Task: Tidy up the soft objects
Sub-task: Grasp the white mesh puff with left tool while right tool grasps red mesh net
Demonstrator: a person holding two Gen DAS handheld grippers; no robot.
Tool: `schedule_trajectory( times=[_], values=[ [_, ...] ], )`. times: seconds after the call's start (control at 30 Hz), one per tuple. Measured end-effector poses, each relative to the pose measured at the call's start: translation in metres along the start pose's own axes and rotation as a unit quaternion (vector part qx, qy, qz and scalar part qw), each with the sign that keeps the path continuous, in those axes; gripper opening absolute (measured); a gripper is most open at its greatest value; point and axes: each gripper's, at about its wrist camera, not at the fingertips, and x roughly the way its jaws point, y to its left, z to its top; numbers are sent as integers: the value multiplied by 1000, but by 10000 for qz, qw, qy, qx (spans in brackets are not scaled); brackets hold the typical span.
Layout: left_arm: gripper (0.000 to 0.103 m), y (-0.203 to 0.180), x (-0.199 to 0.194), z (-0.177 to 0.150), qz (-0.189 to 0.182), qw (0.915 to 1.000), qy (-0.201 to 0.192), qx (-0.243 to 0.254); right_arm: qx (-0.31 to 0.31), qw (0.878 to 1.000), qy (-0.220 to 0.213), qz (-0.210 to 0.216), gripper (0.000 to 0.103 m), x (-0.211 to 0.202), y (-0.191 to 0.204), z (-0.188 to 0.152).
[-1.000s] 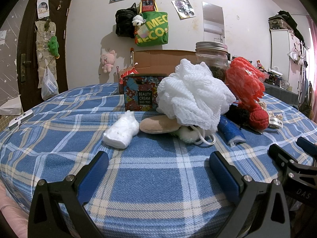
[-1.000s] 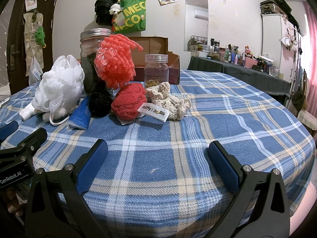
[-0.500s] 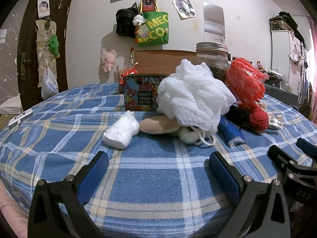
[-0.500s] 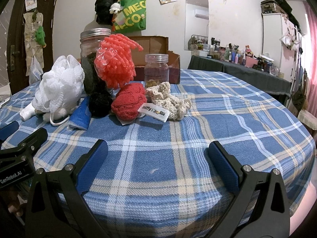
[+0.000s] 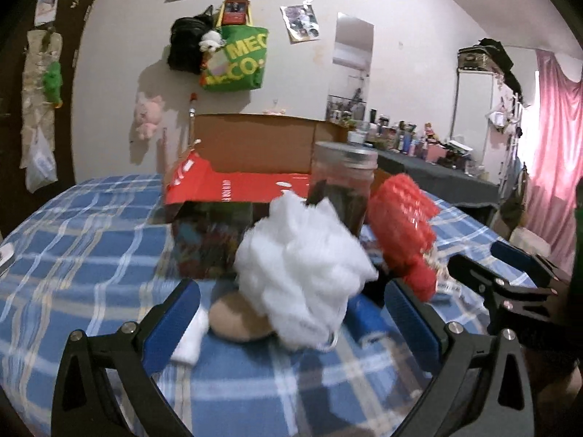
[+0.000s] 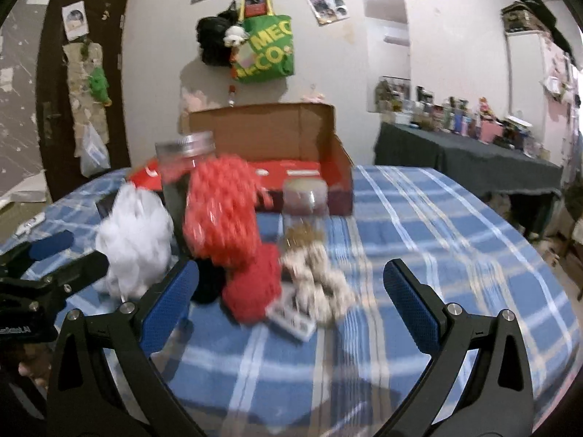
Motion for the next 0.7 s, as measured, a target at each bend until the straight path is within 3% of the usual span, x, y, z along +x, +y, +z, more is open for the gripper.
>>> schedule_trajectory(
  times=[0.1, 0.23, 0.53, 0.6, 0.7],
  values=[
    [103, 7, 12, 13, -146, 9997, 170, -109, -31, 9995, 6, 317, 103, 8, -4, 16],
    [103, 11, 31, 18, -163, 9987, 478, -102, 60, 9968, 329, 720, 103, 34, -13, 36],
    [100, 12, 46, 18, -366, 9958, 818, -195, 198, 9813, 846, 1717, 103, 72, -14, 47],
    [95, 10, 47, 18, -434, 9952, 859, -160, 215, 9763, 909, 1954, 99, 73, -11, 46],
    [81, 7, 49, 17, -569, 9938, 949, -109, 163, 9707, 1011, 2174, 81, 75, -4, 44]
  ],
)
